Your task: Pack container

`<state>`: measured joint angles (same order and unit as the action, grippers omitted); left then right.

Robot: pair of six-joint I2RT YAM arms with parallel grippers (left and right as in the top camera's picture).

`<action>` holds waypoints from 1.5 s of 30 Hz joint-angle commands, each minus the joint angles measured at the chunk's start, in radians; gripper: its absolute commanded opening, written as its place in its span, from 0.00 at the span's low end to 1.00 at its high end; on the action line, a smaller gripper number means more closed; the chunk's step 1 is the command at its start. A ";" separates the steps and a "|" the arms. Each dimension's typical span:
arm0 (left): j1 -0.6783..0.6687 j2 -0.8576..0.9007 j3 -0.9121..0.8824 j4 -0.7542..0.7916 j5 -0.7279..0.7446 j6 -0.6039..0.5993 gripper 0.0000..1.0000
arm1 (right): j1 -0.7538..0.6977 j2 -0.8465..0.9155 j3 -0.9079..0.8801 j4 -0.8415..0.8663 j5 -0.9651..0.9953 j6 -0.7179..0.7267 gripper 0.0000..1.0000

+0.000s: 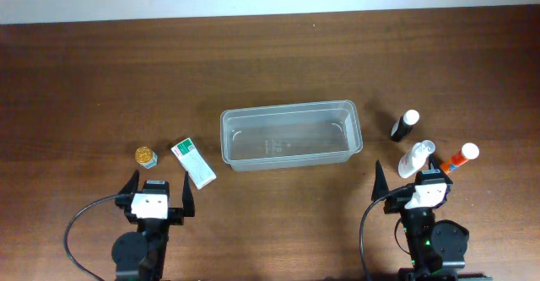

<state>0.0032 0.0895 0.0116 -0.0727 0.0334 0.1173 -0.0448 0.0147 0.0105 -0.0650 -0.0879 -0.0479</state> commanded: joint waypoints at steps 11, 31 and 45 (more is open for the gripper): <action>0.007 -0.006 -0.002 -0.008 -0.004 0.019 0.99 | 0.005 -0.009 -0.005 -0.004 -0.012 0.011 0.98; 0.007 -0.006 -0.002 -0.008 -0.003 0.019 0.99 | 0.005 -0.009 -0.005 -0.005 -0.013 0.011 0.98; 0.006 0.015 0.131 -0.100 0.000 -0.130 0.99 | 0.005 0.013 0.096 -0.046 0.006 0.120 0.98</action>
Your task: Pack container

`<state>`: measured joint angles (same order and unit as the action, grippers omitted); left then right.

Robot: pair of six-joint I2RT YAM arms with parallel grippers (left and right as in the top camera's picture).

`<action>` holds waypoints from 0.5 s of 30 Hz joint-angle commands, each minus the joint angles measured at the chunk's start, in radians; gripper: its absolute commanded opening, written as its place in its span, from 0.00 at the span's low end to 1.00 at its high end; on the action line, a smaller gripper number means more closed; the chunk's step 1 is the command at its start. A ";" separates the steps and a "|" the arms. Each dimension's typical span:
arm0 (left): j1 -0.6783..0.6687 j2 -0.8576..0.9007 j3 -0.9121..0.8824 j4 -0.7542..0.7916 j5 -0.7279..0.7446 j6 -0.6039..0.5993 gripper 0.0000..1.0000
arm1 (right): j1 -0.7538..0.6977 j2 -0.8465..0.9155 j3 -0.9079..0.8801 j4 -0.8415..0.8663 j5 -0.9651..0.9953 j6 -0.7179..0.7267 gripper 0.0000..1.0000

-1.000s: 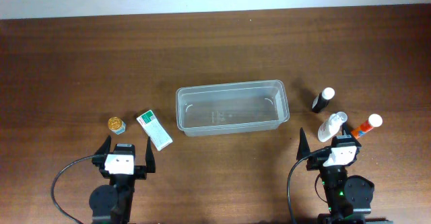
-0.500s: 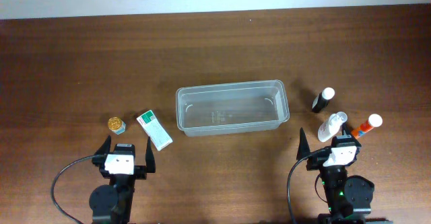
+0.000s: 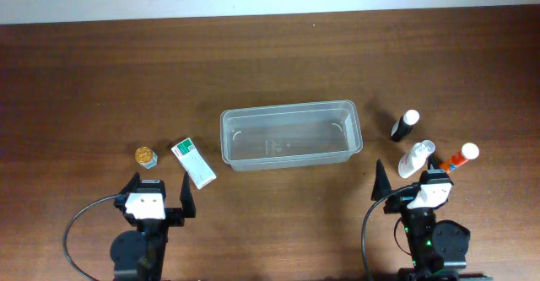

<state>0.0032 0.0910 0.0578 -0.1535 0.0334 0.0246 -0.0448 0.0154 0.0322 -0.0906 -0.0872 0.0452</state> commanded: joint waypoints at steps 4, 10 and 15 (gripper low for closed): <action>0.006 0.115 0.216 -0.100 -0.005 -0.037 0.99 | 0.005 0.088 0.192 -0.124 0.024 0.027 0.98; 0.006 0.395 0.458 -0.223 -0.003 -0.040 0.99 | 0.005 0.338 0.462 -0.302 0.024 0.027 0.98; 0.006 0.643 0.678 -0.389 -0.003 -0.040 0.99 | 0.004 0.620 0.746 -0.532 0.024 0.027 0.98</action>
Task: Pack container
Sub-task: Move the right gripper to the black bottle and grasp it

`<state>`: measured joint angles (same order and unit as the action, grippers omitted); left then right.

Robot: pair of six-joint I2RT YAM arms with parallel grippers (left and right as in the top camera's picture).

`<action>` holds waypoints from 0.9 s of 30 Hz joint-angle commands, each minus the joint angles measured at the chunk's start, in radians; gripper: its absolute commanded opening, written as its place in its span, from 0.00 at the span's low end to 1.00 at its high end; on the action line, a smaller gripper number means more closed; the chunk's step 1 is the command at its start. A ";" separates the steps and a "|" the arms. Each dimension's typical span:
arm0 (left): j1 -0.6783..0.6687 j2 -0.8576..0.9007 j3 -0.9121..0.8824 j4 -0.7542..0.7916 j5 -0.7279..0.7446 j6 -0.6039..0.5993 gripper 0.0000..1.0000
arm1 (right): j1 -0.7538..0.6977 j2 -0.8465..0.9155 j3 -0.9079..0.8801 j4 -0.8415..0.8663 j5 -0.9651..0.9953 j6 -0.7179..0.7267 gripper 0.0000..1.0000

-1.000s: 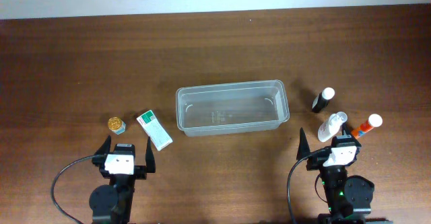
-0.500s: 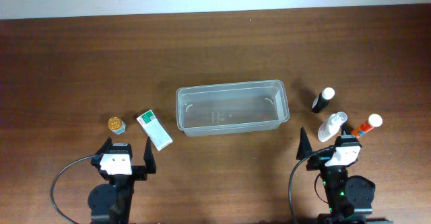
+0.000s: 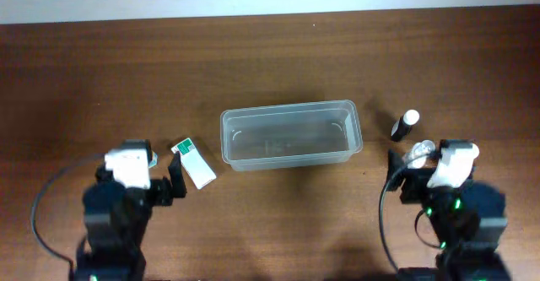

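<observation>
The clear plastic container (image 3: pixel 291 136) stands empty at mid-table. A green and white box (image 3: pixel 194 163) lies to its left. My left gripper (image 3: pixel 139 170) hovers just left of that box, fingers spread open and holding nothing; the small gold-lidded jar is hidden beneath it. Right of the container stands a black bottle with a white cap (image 3: pixel 405 125). A white bottle (image 3: pixel 419 151) peeks out at the edge of my right gripper (image 3: pixel 443 159), which is open and empty. The orange bottle is mostly hidden under that gripper.
Dark wooden table (image 3: pixel 270 53) with a pale wall strip along the far edge. Both arm bases and their cables sit along the near edge.
Both arms have risen from rest and now look larger. The left gripper has shifted left and forward over the gold jar. The right gripper has shifted right and forward over the white and orange bottles.
At both earlier moments the arms rested near the front edge with open grippers, all items lying untouched beside the empty container. By now both grippers are up and over the items on their sides. Nothing has been picked up.
</observation>
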<state>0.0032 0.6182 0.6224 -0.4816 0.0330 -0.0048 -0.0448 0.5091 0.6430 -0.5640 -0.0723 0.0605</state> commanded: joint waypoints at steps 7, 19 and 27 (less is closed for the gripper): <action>0.006 0.417 0.420 -0.400 0.034 -0.003 0.99 | -0.019 0.564 0.573 -0.438 0.004 0.000 0.98; 0.006 0.617 0.574 -0.549 0.050 -0.003 0.99 | -0.154 1.064 0.935 -0.686 0.004 0.000 0.98; 0.006 0.629 0.574 -0.543 0.049 -0.003 0.99 | -0.151 1.268 0.935 -0.670 0.005 -0.029 0.99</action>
<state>0.0032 1.2411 1.1759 -1.0283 0.0689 -0.0048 -0.1974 1.7294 1.5593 -1.2388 -0.0715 0.0456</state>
